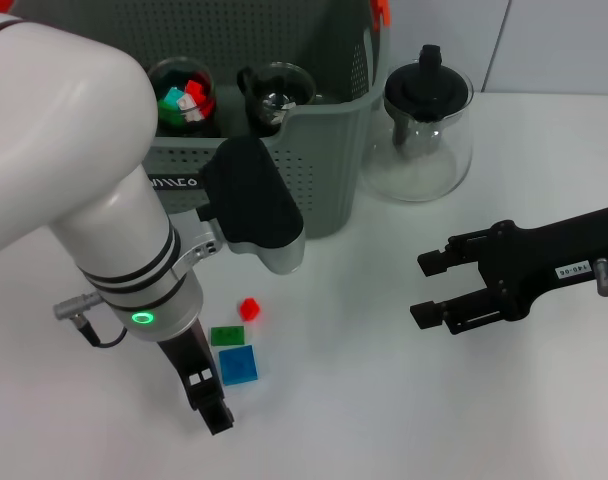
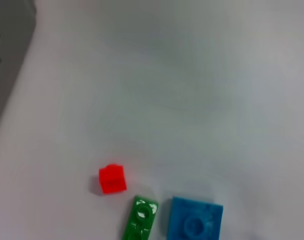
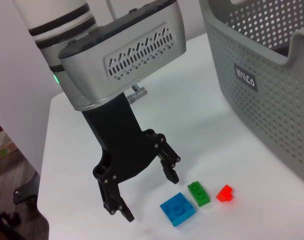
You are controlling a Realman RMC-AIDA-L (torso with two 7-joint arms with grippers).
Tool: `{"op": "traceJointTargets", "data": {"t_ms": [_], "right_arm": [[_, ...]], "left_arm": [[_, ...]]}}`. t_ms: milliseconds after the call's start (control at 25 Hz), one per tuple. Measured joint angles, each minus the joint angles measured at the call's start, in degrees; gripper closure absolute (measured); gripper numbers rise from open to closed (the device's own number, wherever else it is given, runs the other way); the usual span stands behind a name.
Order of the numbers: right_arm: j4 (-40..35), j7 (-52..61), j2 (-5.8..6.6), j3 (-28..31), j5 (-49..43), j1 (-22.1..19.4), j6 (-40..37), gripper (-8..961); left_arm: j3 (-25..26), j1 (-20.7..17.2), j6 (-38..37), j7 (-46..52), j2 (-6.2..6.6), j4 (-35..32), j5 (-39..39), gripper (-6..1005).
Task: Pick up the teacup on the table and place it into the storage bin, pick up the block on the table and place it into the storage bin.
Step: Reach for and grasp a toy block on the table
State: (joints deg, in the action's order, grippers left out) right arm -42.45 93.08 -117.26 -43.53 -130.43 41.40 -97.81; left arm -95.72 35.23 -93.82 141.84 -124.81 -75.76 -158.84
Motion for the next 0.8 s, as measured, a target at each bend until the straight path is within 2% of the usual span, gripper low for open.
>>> {"op": "traceJointTargets", "data": {"t_ms": [320, 800], "right_arm": [[0.0, -0.18, 0.14, 0.03, 0.0, -0.08, -0.01, 132], [0.0, -0.55, 0.28, 0.27, 0.0, -0.35, -0.01, 131]], "left_arm": [[-0.14, 1.28, 1.58, 2.07, 0.0, 3.06, 0.53, 65], [-0.93, 1.98, 2.62, 3.3, 0.0, 3.32, 1.91, 66]]}}
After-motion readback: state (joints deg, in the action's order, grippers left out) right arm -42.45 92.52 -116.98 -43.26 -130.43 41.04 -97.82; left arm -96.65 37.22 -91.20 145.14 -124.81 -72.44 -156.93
